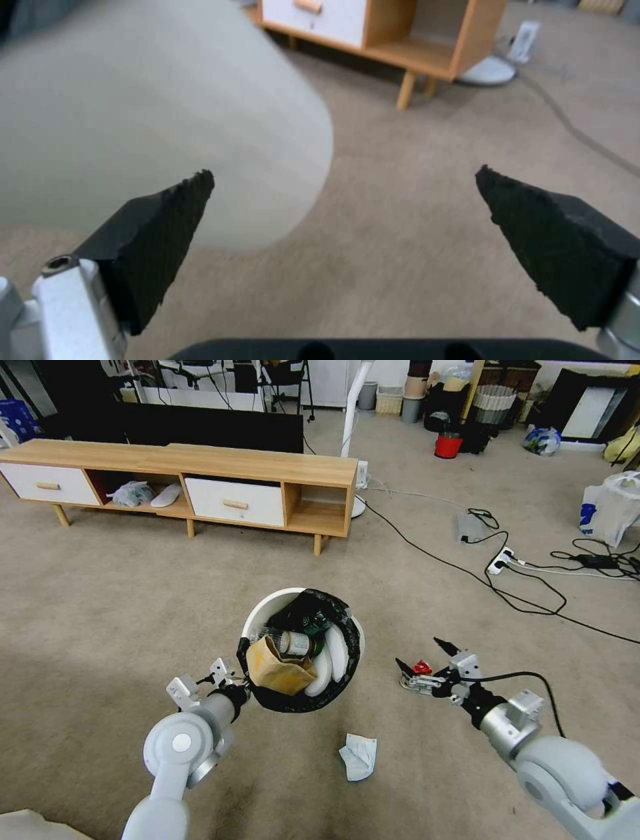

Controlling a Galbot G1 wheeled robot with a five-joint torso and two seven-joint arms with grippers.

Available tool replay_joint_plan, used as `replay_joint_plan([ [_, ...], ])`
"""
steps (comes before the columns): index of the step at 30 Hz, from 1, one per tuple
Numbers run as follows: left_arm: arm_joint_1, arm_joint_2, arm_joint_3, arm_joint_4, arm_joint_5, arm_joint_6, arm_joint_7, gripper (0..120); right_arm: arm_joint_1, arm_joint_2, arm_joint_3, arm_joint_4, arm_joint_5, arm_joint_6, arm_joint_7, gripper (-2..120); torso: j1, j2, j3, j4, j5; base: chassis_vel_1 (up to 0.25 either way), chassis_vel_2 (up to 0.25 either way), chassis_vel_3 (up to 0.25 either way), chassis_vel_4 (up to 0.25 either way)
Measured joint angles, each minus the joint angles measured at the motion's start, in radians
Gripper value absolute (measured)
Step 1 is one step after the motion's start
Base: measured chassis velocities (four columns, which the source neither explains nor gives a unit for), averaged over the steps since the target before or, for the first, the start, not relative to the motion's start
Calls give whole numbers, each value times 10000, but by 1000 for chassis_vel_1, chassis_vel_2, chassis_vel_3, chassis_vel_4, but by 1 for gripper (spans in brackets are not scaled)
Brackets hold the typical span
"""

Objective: Pick up the trash bin and place the garbage on the floor into it.

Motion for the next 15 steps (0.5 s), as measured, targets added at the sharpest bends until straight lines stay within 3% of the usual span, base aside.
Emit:
replay_joint_plan([
  [15,-98,-42,115,200,58,-7,58,0,223,-492,-947,-844,550,-610,-52,100,0,1,0,-3,-1,0,0,0,0],
])
